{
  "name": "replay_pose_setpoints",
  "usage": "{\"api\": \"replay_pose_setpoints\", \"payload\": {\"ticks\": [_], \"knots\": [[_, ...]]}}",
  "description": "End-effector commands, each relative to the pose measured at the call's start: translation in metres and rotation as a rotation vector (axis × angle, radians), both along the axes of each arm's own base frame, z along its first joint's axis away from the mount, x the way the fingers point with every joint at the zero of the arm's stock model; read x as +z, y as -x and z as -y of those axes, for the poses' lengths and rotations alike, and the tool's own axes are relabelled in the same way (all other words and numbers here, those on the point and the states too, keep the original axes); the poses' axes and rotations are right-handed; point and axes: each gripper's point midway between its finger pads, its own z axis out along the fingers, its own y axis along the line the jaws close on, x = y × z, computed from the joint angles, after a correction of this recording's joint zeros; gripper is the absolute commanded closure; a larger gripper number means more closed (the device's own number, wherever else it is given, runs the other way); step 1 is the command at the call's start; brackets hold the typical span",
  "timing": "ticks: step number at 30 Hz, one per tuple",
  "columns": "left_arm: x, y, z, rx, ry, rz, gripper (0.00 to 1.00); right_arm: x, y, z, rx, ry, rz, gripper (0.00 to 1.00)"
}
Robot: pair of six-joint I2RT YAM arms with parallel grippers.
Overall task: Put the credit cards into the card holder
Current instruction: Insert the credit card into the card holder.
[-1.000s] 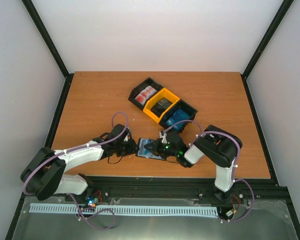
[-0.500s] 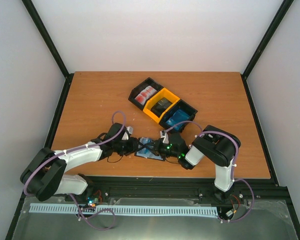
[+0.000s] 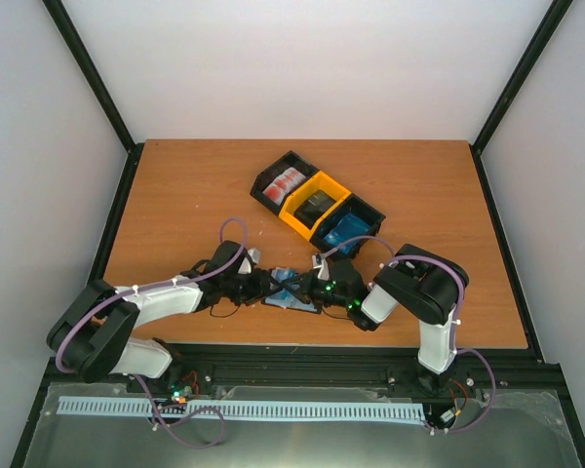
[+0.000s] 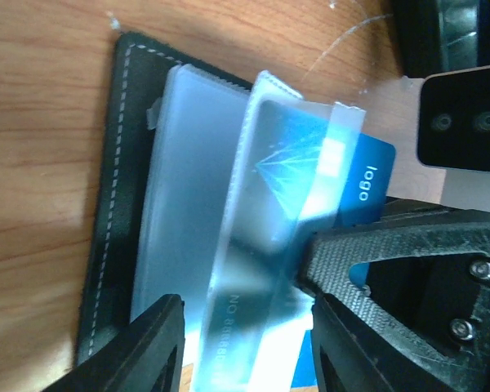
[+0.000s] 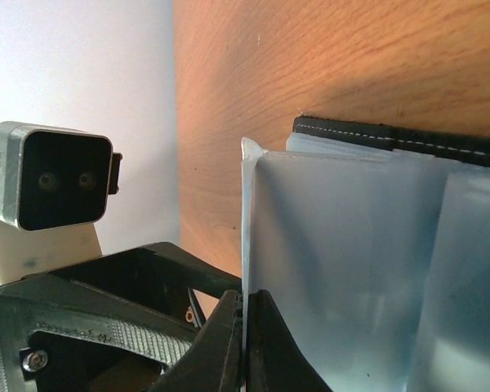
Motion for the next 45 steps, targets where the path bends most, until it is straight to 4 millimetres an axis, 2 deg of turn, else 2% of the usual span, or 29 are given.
{"api": "replay_pose_setpoints", "payload": {"ticks": [1,5,11,18,24,29,36,42,45], "knots": [[0.012,-0.006,0.008,-0.013,0.067,0.037,0.57,0.001,0.002,-0.001,0.011,-0.016,0.014,0.97],[0.01,-0.005,0.009,-0.021,0.074,0.033,0.64,0.0,0.003,-0.002,0.016,-0.01,0.015,0.92],[0.007,-0.004,0.01,-0.032,0.072,0.037,0.68,-0.002,0.005,0.0,0.022,0.01,0.004,0.78],[-0.001,-0.002,0.009,-0.038,0.058,0.024,0.74,-0.003,0.005,0.004,0.009,0.03,-0.005,0.7],[0.001,0.0,0.01,-0.048,0.071,0.012,0.76,-0.003,0.004,0.006,0.0,0.052,-0.002,0.64],[0.003,0.003,0.012,-0.059,0.086,-0.011,0.77,0.0,0.005,0.003,0.015,0.041,0.0,0.64],[0.004,0.007,0.016,-0.098,0.131,-0.031,0.87,0.0,0.009,-0.001,0.051,0.043,-0.011,0.74],[0.002,0.01,0.014,-0.1,0.155,-0.053,0.99,-0.002,0.01,-0.002,0.066,0.053,-0.013,0.73],[0.001,0.01,0.012,-0.094,0.146,-0.048,0.99,-0.003,0.01,-0.002,0.067,0.053,-0.013,0.71]]}}
